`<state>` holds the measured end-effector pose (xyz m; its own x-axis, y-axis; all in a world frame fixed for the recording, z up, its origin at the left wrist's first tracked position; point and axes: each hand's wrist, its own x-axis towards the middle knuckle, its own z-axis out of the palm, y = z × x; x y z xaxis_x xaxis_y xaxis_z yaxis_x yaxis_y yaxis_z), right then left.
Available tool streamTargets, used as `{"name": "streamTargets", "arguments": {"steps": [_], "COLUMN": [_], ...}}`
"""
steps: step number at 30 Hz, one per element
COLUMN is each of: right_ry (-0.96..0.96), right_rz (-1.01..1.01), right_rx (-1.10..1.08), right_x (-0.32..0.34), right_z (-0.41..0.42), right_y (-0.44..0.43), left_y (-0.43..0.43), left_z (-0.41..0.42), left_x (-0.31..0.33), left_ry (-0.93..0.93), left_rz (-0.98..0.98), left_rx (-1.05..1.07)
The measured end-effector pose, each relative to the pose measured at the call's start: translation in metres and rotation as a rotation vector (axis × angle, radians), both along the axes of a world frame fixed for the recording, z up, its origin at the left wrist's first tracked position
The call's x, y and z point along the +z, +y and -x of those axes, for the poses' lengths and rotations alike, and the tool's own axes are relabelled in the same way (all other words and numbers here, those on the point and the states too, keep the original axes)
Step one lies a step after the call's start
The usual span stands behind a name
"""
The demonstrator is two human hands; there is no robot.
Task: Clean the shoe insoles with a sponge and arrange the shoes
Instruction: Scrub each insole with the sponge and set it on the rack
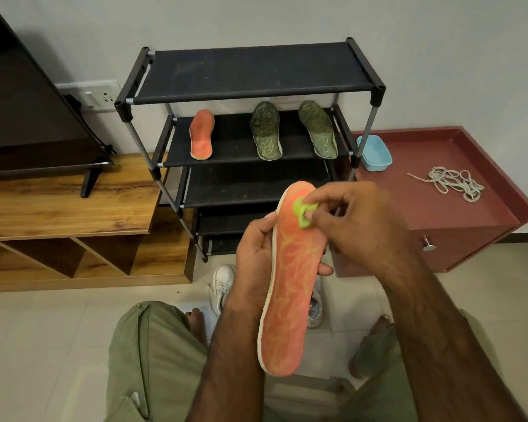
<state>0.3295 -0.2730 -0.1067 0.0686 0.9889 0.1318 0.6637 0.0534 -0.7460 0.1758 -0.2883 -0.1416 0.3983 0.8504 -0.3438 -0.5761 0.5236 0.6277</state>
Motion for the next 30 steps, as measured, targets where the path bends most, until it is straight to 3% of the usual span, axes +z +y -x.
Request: {"name": "streamTargets", "arguments": {"steps": [2, 6, 11, 14, 19, 22, 27, 30], "right_ry": [0.012, -0.008, 0.006, -0.024, -0.027, -0.037, -0.007, -0.034], "right_rz": [-0.07, 0.003, -0.09, -0.064, -0.066, -0.058, -0.079, -0.034], "right_rx": [-0.096, 0.07, -0.136, 0.023, -0.084, 0.067, -0.061, 0.124], "right_x": [-0.001, -0.001, 0.005, 0.005, 0.008, 0.005, 0.004, 0.002], "right_z": [0.001, 0.011, 0.005, 0.012, 0.006, 0.014, 0.006, 0.013], "right_y": [0.001, -0.001, 0.011, 0.011, 0.018, 0.014, 0.017, 0.011], "left_y": [0.001, 0.001, 0.0, 0.003, 0.002, 0.002, 0.0, 0.0], "left_z": [-0.001, -0.004, -0.006, -0.005, -0.005, -0.004, -0.005, -0.003], "left_x": [0.001, -0.001, 0.001, -0.002, 0.0, 0.002, 0.003, -0.001], "left_ry": [0.02, 0.056, 0.004, -0.046, -0.079, -0.087, -0.072, -0.081], "left_rz": [-0.008, -0.038, -0.004, -0.025, -0.017, -0.047, -0.011, -0.026], "left_rx": [0.0, 0.092, -0.012, -0.012, -0.037, -0.024, -0.042, -0.016]}}
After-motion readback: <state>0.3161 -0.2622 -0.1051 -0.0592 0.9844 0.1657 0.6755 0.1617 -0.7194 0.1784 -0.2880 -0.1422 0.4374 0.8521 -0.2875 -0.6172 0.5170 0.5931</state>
